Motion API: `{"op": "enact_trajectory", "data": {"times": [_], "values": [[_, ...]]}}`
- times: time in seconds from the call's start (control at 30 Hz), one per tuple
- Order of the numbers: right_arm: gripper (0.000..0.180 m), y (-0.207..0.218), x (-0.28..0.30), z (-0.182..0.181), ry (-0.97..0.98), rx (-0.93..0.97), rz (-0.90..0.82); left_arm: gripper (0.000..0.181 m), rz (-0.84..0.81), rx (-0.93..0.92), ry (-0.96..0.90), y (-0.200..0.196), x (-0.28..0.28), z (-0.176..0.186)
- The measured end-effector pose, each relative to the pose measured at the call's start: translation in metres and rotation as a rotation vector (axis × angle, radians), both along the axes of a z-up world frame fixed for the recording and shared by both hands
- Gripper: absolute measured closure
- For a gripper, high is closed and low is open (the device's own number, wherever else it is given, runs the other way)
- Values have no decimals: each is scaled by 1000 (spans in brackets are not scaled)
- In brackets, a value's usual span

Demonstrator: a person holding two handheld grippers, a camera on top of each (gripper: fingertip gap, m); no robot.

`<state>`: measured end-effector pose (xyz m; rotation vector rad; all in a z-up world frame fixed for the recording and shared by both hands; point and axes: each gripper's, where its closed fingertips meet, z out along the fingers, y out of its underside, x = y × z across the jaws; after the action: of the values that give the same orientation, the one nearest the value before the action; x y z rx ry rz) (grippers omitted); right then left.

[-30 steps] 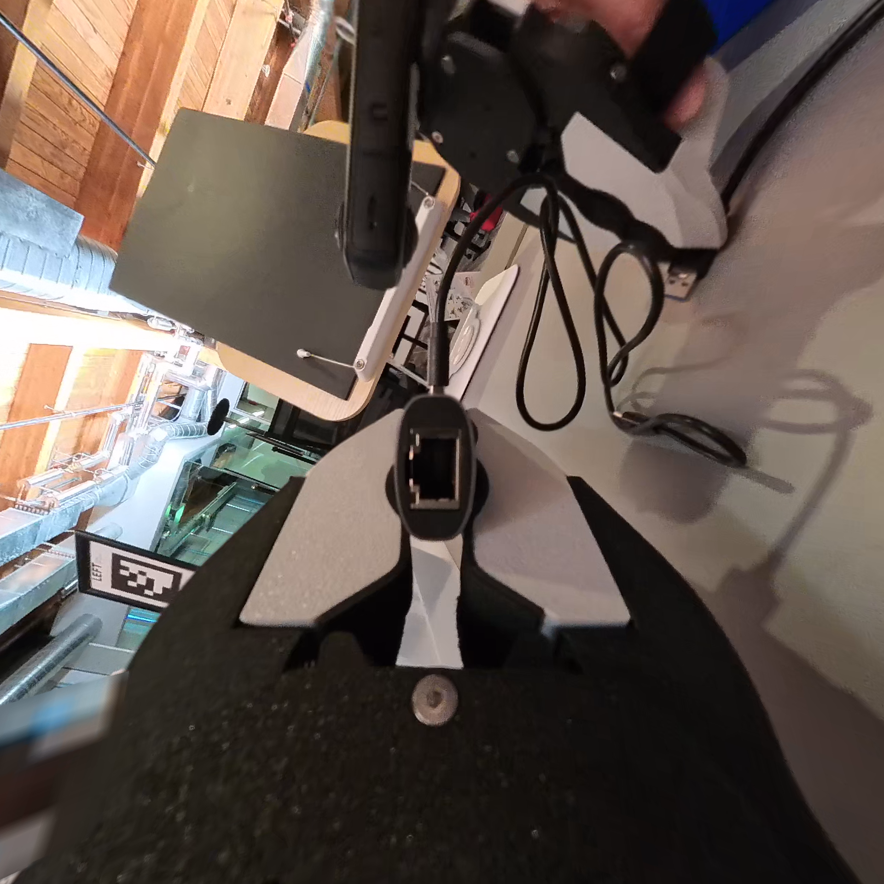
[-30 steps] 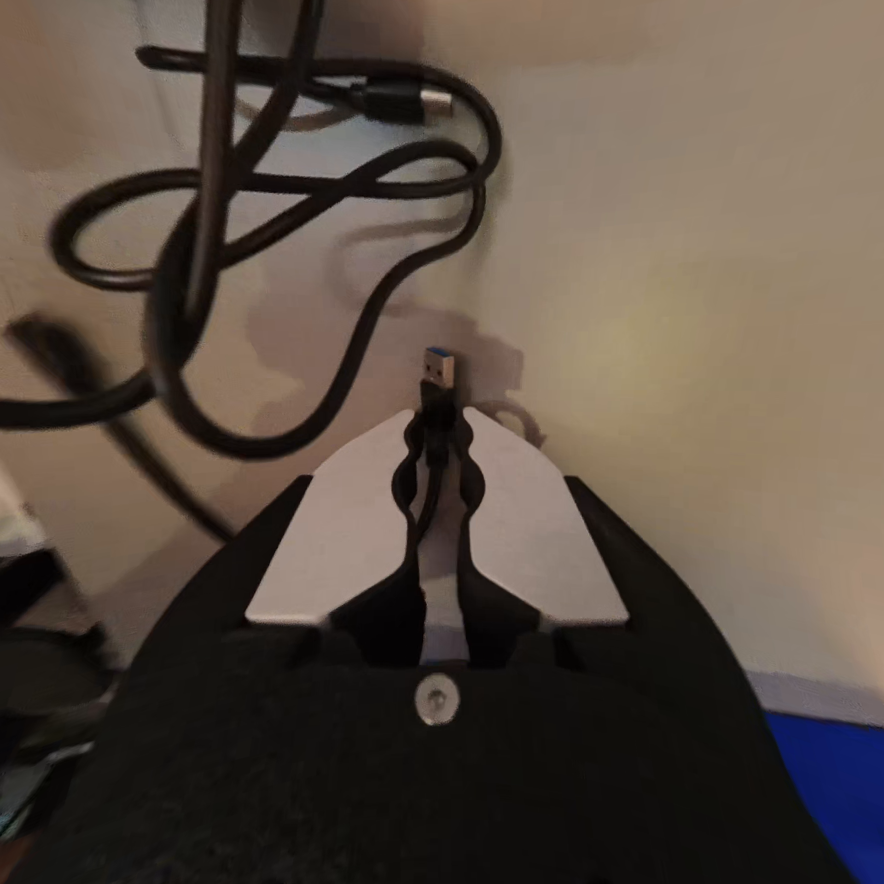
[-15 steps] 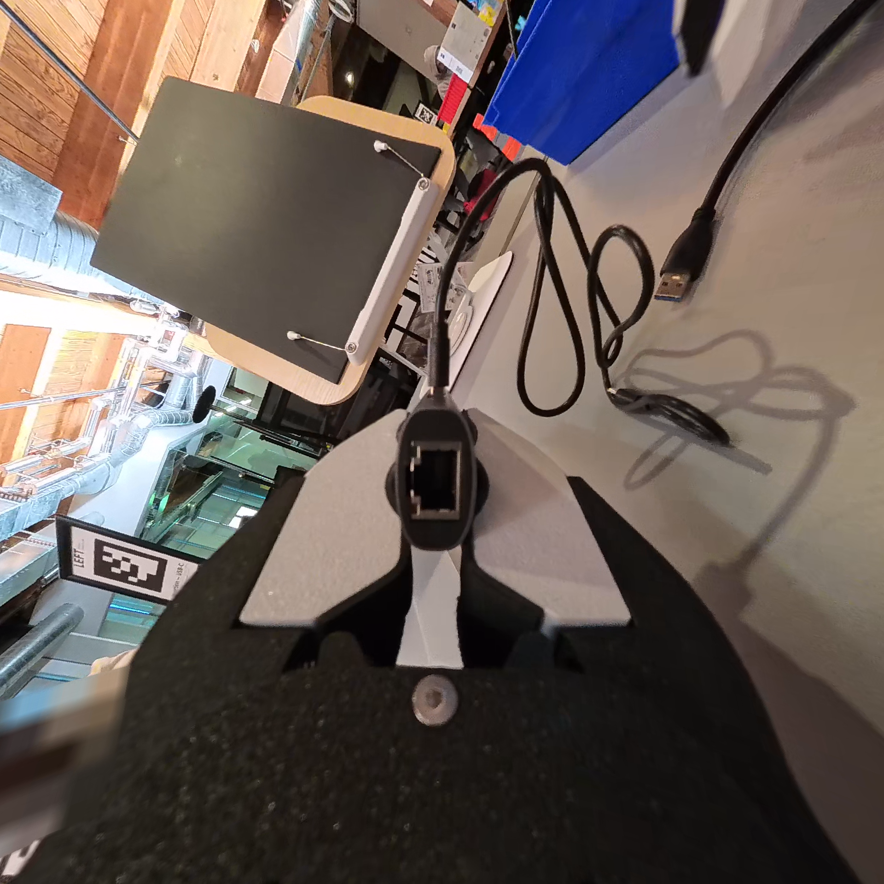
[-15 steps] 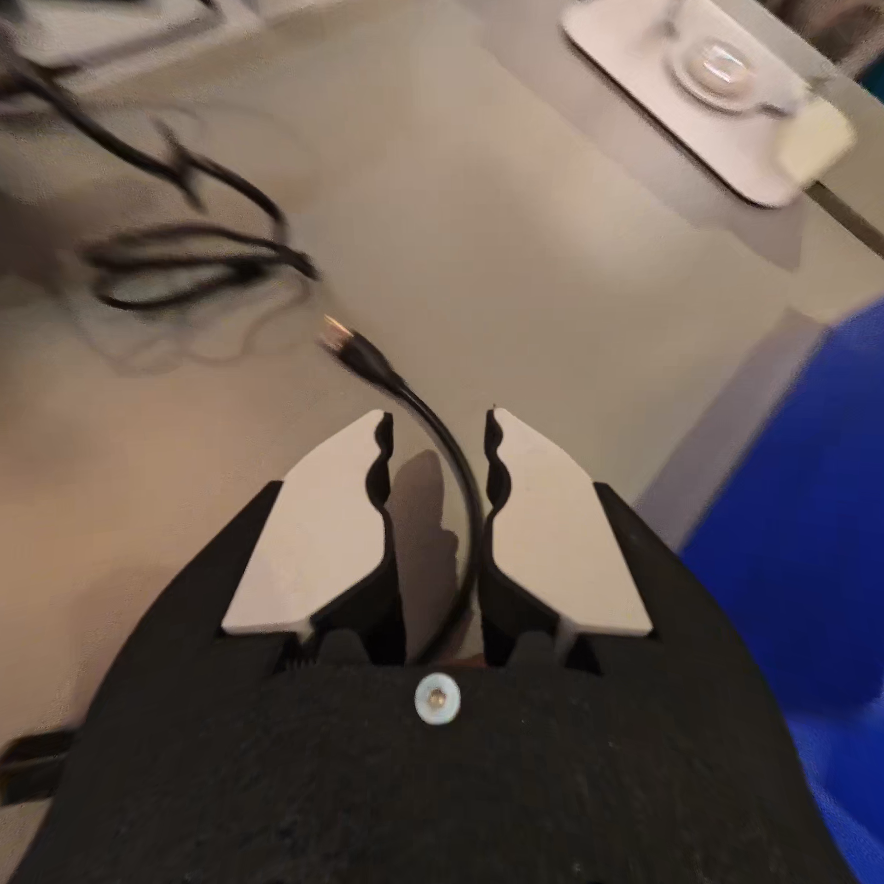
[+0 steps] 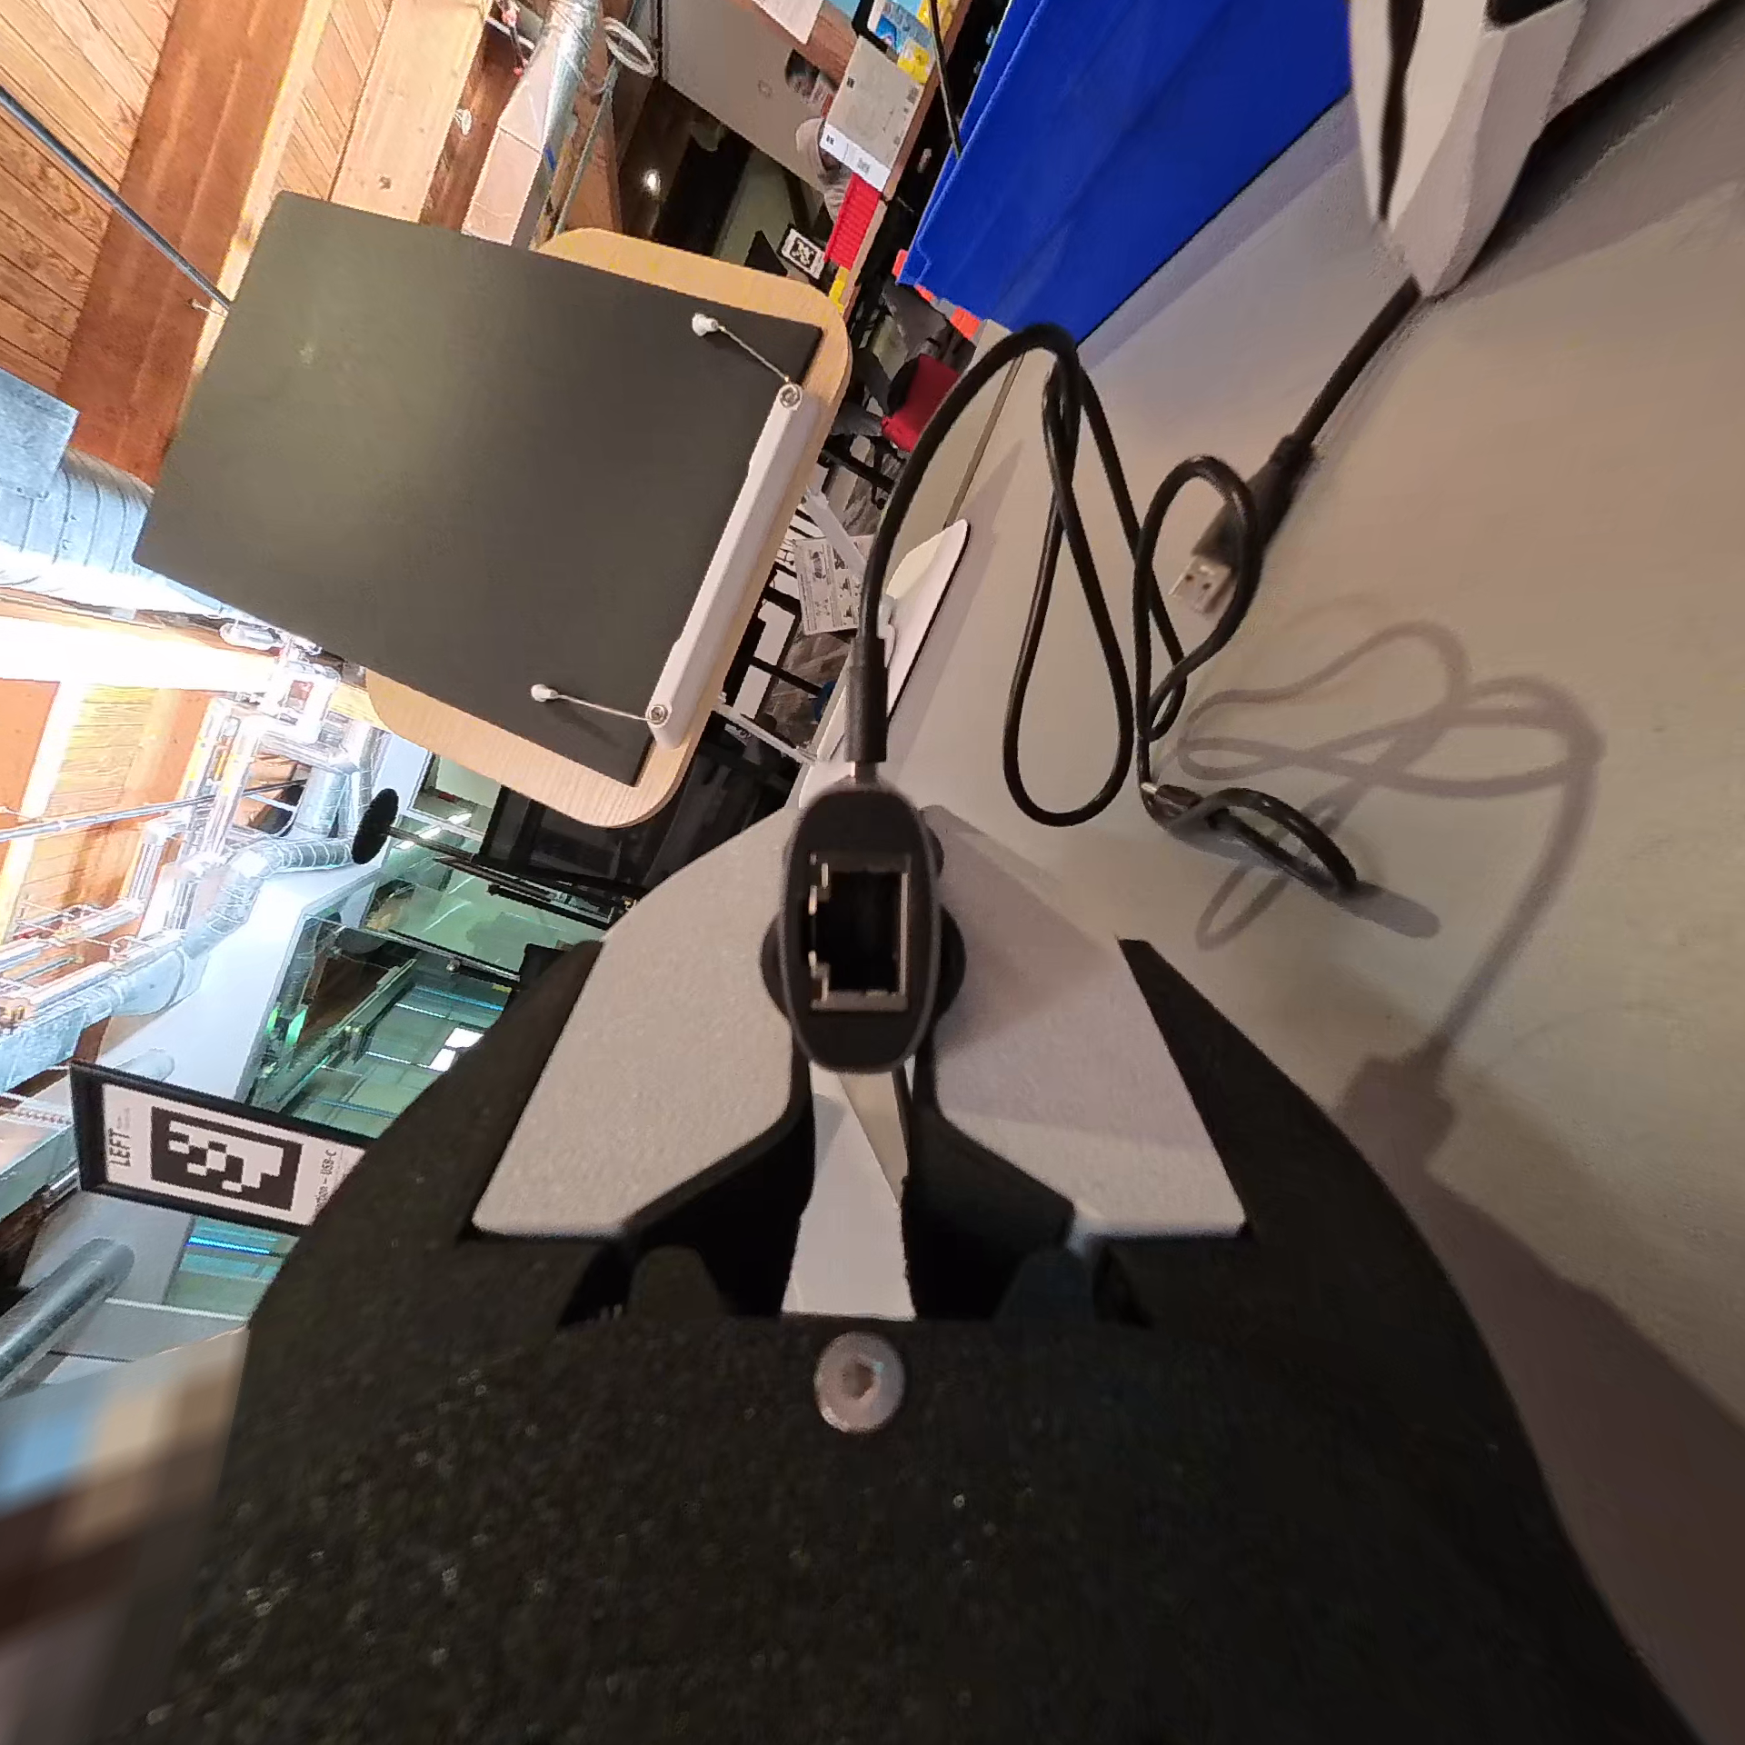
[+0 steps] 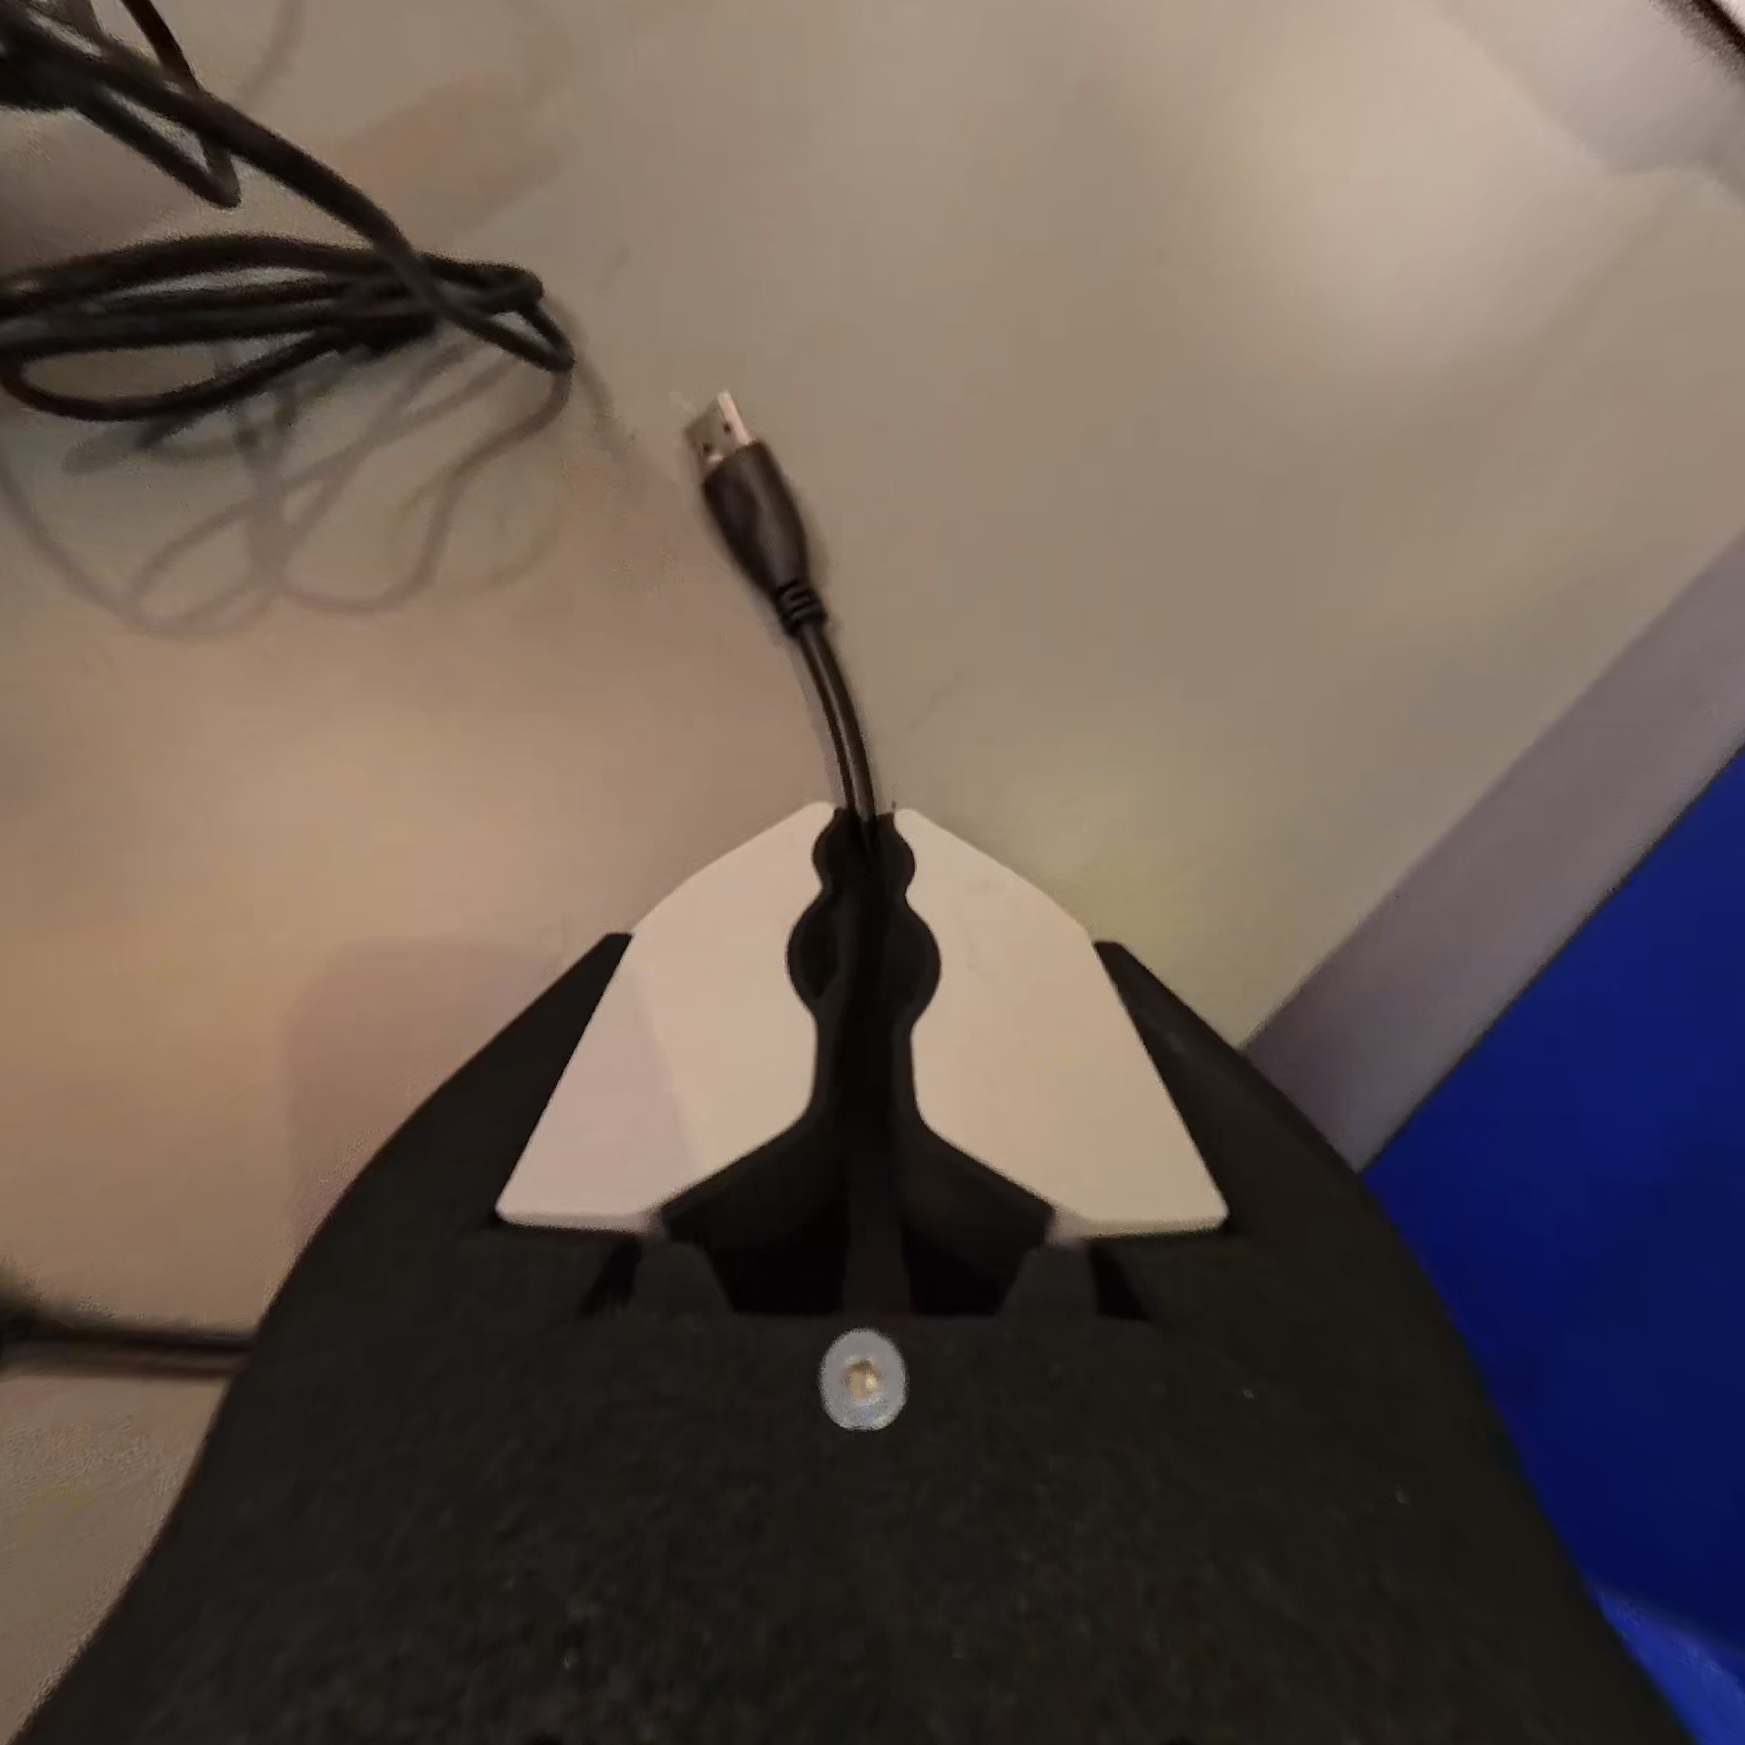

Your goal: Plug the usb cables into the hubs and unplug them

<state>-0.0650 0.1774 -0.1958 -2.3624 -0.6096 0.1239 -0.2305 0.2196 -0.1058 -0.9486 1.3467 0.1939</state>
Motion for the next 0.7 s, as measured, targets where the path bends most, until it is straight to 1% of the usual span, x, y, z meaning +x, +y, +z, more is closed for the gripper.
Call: {"op": "enact_trajectory", "data": {"times": [0.07, 0.13, 0.17, 0.23, 0.37, 0.43, 0.5, 0.57, 0.63, 0.7], "values": [[175, -10, -2, 1, 24, -41, 6, 164, 2, -3, -8, 0, -1, 1], [176, -22, -13, 12, 147, -87, 30, 164, 4, -11, -18, 1, -1, 1], [176, -26, -18, 24, 221, -98, 44, 164, 5, -11, -21, 1, -2, 2], [175, -32, -22, 52, 307, -97, 79, 164, 9, -4, -23, 1, -2, 4], [175, -40, -19, 100, 342, -132, 163, 164, 21, 11, -30, 1, -3, 8], [175, -50, -23, 114, 368, -239, 239, 164, 29, 18, -40, 2, -4, 12], [175, -58, -32, 120, 405, -363, 324, 164, 35, 39, -39, 1, -3, 16], [175, -62, -40, 119, 419, -478, 372, 164, 27, 70, -20, -2, 0, 16], [175, -65, -44, 112, 381, -584, 400, 164, 18, 95, 0, -6, 3, 16], [175, -65, -46, 107, 308, -650, 419, 164, 12, 109, 13, -10, 6, 15]]}}
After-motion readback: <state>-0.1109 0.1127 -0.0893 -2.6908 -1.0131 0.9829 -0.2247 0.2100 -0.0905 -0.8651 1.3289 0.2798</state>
